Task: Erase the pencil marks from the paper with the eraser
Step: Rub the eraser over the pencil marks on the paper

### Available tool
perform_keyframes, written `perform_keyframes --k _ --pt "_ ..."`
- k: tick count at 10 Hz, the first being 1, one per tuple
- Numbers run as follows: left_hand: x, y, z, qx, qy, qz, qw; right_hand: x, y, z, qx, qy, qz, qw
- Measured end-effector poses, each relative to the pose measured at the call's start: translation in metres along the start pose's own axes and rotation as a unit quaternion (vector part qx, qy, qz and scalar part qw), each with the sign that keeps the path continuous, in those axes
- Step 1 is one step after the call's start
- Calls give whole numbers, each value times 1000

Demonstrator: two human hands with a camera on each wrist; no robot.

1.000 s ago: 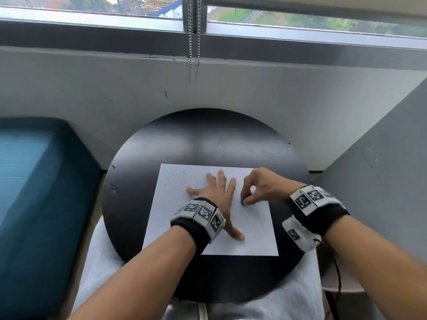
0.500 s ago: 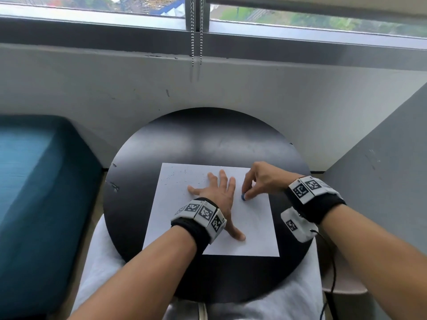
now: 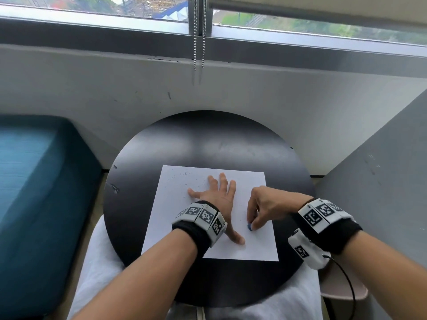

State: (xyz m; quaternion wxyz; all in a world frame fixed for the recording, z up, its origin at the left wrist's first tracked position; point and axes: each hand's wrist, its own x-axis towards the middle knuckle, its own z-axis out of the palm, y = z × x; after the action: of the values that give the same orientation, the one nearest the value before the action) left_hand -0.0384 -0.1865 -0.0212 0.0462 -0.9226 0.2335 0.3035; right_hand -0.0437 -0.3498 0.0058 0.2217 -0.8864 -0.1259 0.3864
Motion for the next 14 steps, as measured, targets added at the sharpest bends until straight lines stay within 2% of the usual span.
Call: perform_keyframes --k 1,2,3,5,6,8,9,10,11,12,13,14 --pt "0 0 -1 0 -2 1 1000 5 3 -9 13 80 -5 997" --pt "0 1 -1 2 -3 1 1000 4 8 -6 24 110 -3 994" --pt "-1 1 -2 4 -5 -2 1000 -1 3 3 0 21 3 1000" --pt "0 0 -1 -4 -6 1 1000 0 7 -2 19 95 9 995" --pt "-1 1 -2 3 -9 0 1000 -8 3 9 -10 11 10 1000" --pt "0 1 -1 4 -3 1 1000 -2 11 3 3 98 4 995" --pt "-1 1 -1 6 -6 5 1000 -12 6 13 -16 10 10 1000" --pt "-1 1 -2 4 -8 7 1000 -7 5 1 -26 29 15 999" --pt "0 0 -2 -4 -10 7 1000 7 11 -18 5 139 14 990" --pt "1 -1 0 -4 -10 8 1000 6 14 -13 21 145 14 989" --pt "2 0 -1 0 -10 7 1000 -5 10 1 -6 45 14 999" --pt "0 0 -2 -2 -11 6 1000 -4 11 -3 1 41 16 999"
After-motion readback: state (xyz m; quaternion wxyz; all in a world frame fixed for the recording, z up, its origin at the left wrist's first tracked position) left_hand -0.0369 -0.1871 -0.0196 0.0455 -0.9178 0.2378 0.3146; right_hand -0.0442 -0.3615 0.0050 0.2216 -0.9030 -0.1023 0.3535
